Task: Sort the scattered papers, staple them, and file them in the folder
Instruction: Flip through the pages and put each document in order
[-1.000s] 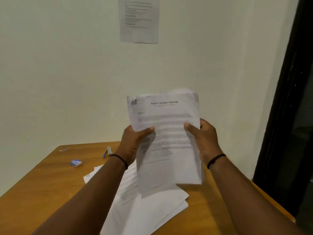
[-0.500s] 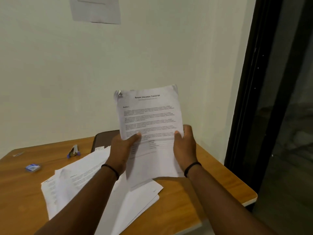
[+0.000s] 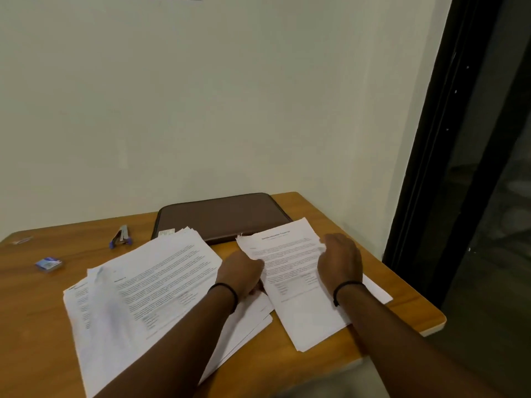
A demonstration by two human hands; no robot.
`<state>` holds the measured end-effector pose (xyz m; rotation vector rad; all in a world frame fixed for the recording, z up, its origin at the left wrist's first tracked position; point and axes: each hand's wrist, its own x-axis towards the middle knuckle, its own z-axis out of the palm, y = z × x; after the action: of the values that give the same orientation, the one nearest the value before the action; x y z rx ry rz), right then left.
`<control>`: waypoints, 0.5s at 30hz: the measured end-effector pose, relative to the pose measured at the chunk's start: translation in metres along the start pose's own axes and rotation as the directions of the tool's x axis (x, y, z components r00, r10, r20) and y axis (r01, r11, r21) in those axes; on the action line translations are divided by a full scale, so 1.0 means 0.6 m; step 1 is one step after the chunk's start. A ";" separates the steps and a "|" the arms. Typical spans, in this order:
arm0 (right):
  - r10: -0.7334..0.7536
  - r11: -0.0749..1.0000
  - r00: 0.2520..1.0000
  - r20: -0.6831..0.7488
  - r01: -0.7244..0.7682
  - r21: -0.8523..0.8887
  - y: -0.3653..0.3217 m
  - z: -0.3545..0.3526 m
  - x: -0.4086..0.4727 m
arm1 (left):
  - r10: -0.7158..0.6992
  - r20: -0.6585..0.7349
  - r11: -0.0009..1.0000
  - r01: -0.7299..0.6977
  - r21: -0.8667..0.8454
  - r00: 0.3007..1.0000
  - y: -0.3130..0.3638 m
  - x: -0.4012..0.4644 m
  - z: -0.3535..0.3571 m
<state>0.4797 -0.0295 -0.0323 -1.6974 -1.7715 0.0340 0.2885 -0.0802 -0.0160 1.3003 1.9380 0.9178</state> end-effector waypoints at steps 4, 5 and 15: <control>-0.054 0.997 0.995 0.084 0.049 0.062 -0.047 0.027 -0.008 | 0.075 -0.163 0.988 -0.051 0.145 0.984 -0.018 0.021 -0.024; -0.073 0.994 0.992 0.100 0.063 0.092 -0.069 0.032 -0.011 | 0.092 -0.216 0.989 -0.064 0.132 0.972 -0.023 0.023 -0.036; -0.200 0.976 0.911 0.360 0.155 0.151 -0.246 0.108 -0.080 | -0.216 -0.675 0.913 0.391 0.118 0.706 -0.171 -0.032 -0.266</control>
<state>0.3157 -0.0674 -0.0359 -1.5082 -2.1512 0.4002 0.1149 -0.1589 -0.0073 0.7668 2.7977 1.0616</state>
